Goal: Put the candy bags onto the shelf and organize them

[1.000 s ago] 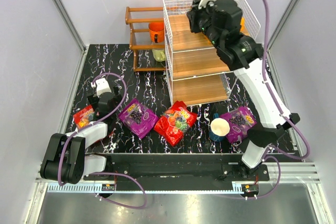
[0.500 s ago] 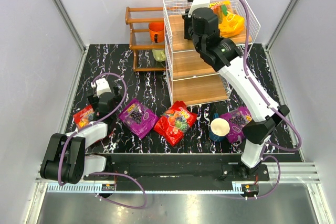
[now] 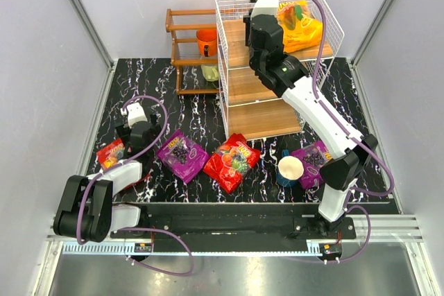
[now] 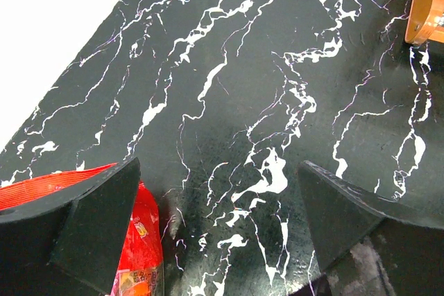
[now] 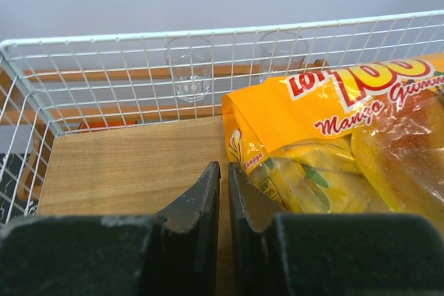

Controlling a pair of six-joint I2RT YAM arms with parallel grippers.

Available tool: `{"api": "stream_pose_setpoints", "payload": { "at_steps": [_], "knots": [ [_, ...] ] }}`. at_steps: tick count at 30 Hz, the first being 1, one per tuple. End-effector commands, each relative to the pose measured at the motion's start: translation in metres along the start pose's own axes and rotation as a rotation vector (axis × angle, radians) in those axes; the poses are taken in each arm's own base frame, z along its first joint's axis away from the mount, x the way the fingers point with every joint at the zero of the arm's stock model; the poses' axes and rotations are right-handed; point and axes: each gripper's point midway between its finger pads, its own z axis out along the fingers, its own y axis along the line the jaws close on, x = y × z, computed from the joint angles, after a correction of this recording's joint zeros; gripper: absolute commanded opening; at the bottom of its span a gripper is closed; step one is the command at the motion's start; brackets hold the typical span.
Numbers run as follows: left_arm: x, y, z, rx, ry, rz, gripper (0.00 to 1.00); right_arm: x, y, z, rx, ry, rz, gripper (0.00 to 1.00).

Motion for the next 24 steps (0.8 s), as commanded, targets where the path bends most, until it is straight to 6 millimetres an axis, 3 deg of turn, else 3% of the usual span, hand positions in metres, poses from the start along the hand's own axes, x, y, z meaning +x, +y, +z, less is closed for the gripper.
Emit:
{"api": "stream_pose_setpoints", "payload": {
  "at_steps": [1, 15, 18, 22, 24],
  "knots": [
    [-0.025, -0.009, 0.004, 0.02, -0.06, -0.03, 0.99, -0.031, -0.025, 0.002, 0.107, -0.096, 0.059, 0.18],
    [-0.024, -0.009, 0.005, 0.019, -0.058, -0.029, 0.99, -0.023, -0.06, 0.019, 0.19, -0.09, 0.069, 0.2],
    [-0.024, -0.009, 0.005, 0.021, -0.056, -0.028, 0.99, -0.026, -0.056, 0.019, 0.152, -0.097, 0.072, 0.21],
    [-0.025, -0.009, 0.005, 0.019, -0.058, -0.029, 0.99, -0.031, -0.028, 0.021, -0.001, -0.1, 0.03, 0.25],
    [-0.025, -0.007, 0.004, 0.011, -0.06, -0.034, 0.99, -0.049, -0.018, 0.016, -0.037, -0.125, 0.022, 0.28]
  ]
}}
